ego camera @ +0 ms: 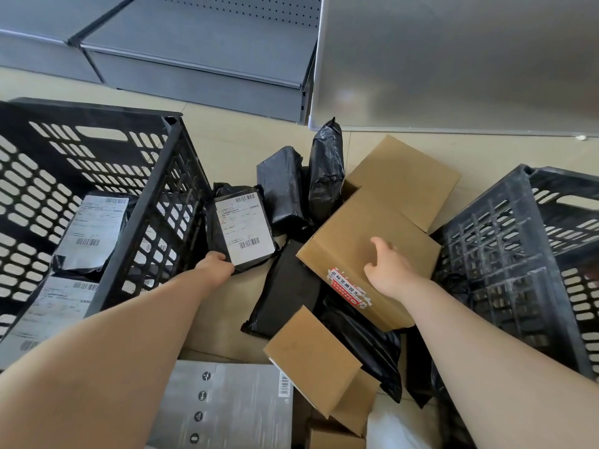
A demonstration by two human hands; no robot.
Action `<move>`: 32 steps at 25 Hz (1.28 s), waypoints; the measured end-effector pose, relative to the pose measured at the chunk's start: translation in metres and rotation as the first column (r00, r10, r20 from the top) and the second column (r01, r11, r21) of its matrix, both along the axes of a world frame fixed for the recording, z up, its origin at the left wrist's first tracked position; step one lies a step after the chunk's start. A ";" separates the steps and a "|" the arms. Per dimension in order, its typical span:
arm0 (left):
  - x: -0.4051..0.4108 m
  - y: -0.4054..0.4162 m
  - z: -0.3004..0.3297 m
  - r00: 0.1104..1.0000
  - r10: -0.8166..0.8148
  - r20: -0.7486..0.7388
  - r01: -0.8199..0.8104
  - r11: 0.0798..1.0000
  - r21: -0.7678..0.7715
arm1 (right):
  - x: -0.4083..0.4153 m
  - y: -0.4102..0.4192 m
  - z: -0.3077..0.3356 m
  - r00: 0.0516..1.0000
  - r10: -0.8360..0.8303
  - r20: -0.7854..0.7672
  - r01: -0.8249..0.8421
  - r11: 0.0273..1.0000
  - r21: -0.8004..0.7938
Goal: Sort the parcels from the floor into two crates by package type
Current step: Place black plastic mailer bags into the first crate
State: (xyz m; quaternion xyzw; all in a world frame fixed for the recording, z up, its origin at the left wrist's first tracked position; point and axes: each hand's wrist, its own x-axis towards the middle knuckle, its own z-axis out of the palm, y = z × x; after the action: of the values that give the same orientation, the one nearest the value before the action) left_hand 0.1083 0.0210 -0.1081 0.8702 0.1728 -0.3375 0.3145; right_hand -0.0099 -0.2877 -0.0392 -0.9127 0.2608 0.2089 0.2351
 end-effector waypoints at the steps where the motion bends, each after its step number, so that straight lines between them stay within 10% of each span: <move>1: -0.001 -0.001 -0.003 0.999 0.036 -0.014 -0.036 0.999 -0.037 | 0.000 0.000 0.000 1.000 0.002 0.001 -0.002 1.000 -0.003; 12: 0.008 0.017 -0.009 0.884 0.462 0.075 -0.429 0.865 -0.261 | 0.002 0.000 0.001 1.000 0.015 -0.006 -0.015 0.999 -0.032; 32: 0.028 -0.002 0.037 0.806 0.589 0.056 -0.464 0.689 -0.556 | 0.024 0.019 0.016 0.988 -0.058 0.140 0.051 0.997 0.057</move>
State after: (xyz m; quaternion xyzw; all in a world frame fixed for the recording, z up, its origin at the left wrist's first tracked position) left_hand 0.1361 0.0188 -0.0708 0.6982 0.2819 -0.1623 0.6377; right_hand 0.0145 -0.2689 -0.0228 -0.9112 0.2626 0.1440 0.2830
